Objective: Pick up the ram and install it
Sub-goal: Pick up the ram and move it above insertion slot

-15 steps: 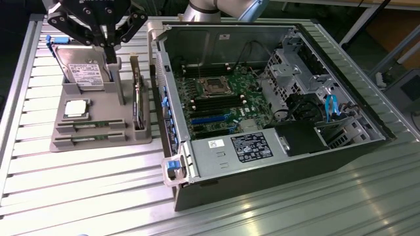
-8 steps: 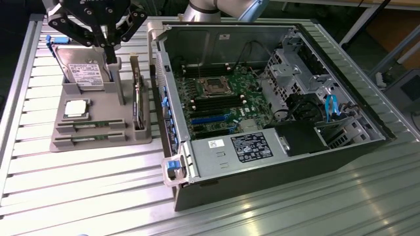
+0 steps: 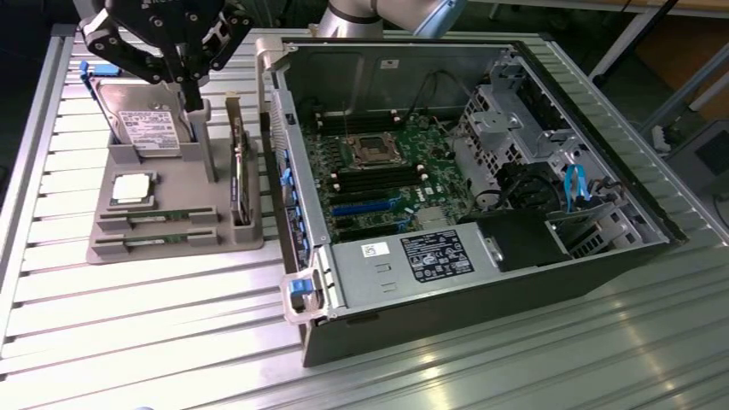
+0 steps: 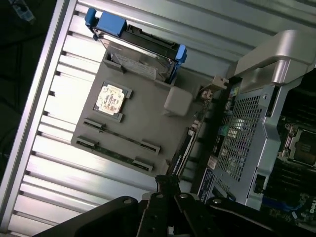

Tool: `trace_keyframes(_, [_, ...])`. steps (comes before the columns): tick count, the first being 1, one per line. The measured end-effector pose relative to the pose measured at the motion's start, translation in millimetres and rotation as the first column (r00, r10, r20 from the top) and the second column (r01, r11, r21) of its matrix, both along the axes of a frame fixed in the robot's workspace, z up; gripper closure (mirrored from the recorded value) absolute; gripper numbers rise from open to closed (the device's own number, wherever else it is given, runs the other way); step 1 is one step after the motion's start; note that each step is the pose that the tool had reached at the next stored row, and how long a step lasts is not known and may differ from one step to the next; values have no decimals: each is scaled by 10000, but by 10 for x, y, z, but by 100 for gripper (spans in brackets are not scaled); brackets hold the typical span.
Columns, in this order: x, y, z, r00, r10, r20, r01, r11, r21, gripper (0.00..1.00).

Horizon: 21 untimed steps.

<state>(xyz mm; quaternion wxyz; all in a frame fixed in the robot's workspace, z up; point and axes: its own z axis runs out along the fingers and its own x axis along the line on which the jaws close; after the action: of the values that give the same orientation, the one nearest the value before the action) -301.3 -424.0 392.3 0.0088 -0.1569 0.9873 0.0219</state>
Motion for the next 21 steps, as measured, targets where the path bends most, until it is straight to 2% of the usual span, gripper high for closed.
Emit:
trace_keyframes(7, [0,0,-2,9949,1011,-2,-1011,9949,-18,91])
trace_keyframes(12, [0,0,-3,9858,1677,-4,-1677,9858,-37,91])
trace_keyframes(16, [0,0,-4,9768,2140,-8,-2140,9768,-57,91])
trace_keyframes(19, [0,0,-6,9673,2537,-13,-2537,9672,-78,91])
trace_keyframes(21, [0,0,-7,9588,2842,-19,-2842,9587,-99,91])
